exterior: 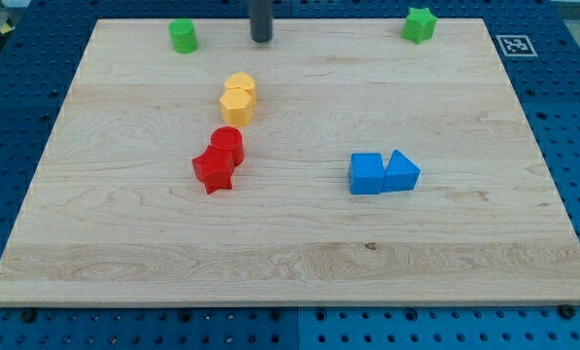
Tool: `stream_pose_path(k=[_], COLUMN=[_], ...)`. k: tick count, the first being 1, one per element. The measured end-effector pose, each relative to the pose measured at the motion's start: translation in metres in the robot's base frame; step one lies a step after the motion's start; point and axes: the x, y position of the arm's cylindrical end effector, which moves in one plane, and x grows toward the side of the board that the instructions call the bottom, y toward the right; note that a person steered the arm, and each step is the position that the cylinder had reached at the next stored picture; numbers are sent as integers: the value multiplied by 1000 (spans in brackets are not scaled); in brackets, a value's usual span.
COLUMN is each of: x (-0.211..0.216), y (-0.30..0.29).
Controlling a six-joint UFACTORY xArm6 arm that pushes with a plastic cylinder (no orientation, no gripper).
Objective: Move the green circle above the blue triangle
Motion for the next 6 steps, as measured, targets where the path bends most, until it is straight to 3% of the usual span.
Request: stream_pose_path(k=[1,4,6], x=[-23,-23,16], y=[-37,-136,-128])
